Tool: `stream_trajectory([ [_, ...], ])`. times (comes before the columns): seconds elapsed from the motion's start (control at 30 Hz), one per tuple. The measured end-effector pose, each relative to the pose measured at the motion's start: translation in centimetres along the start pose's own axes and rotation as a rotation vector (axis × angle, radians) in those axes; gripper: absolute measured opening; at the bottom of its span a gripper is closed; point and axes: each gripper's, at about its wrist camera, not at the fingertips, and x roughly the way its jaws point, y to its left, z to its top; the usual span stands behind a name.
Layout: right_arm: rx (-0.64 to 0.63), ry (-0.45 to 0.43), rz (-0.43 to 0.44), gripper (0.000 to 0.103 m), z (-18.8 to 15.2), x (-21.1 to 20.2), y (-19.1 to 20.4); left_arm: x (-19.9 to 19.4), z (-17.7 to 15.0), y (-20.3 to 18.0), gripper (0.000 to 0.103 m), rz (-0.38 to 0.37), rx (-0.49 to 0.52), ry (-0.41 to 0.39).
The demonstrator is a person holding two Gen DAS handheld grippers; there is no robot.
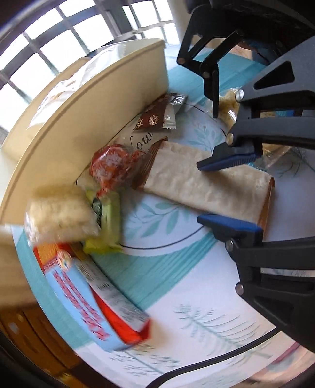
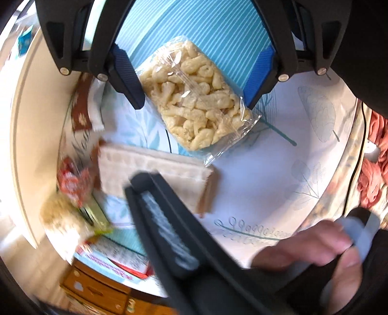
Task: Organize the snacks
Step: 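Lift the wafer bar with the left gripper while the right grasps the puffed-snack bag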
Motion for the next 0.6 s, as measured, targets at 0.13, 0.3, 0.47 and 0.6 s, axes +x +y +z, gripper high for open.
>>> stream_trajectory([
  [0.13,0.053,0.024,-0.011,0.082,-0.7,-0.2,-0.2,-0.3,-2.1,0.4,0.029,-0.008,-0.061,-0.008],
  [0.3,0.102,0.034,-0.019,0.081,-1.5,-0.5,-0.4,-0.5,-4.4,0.0,0.027,0.007,-0.113,-0.016],
  [0.47,0.155,0.018,-0.013,0.08,-3.9,-1.7,-1.0,-1.3,-7.9,-1.1,0.024,0.028,-0.168,-0.024],
  [0.6,0.218,-0.004,-0.012,0.08,-5.0,-2.4,-1.5,-1.3,-10.3,-2.1,0.024,0.06,-0.218,-0.034],
])
